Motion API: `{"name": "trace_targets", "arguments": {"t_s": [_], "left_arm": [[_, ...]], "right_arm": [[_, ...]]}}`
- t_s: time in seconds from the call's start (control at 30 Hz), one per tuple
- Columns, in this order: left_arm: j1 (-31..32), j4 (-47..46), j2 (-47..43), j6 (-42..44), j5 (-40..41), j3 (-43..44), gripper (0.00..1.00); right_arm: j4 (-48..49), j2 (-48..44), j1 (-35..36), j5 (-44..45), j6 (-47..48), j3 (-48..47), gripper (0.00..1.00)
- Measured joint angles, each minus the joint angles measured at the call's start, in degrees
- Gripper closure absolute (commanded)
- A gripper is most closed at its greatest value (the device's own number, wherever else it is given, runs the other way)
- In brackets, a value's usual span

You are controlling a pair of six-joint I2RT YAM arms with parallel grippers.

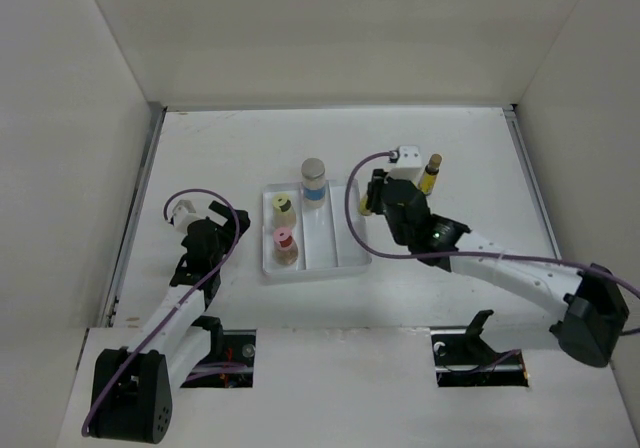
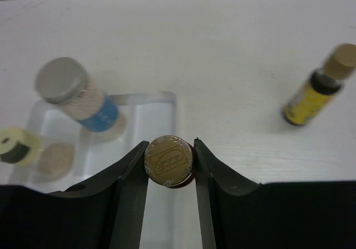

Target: Organize the condiment bottles

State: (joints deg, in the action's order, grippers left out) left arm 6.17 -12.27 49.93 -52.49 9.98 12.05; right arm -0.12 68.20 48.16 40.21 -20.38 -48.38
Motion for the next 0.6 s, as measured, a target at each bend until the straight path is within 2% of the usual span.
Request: {"name": "trace_targets", "arguments": {"t_s": [0.27, 0.5, 0.6], "left_arm": [[-0.13, 0.04, -0.61, 0.02, 0.0, 0.0, 0.0], [-0.13, -0.31, 0.09, 0.0, -0.02, 0.0, 0.0], [-0.15, -0.63, 0.39, 0.0, -0.04, 0.0, 0.0]], "right_arm": [[6.69, 18.25, 5.25, -5.97, 0.98, -11.8, 0.7], [8.2, 27.58, 6.34, -8.28, 1.25, -15.87, 0.68], [8.85, 30.58, 6.6, -8.46, 1.44, -16.79, 0.62]]}}
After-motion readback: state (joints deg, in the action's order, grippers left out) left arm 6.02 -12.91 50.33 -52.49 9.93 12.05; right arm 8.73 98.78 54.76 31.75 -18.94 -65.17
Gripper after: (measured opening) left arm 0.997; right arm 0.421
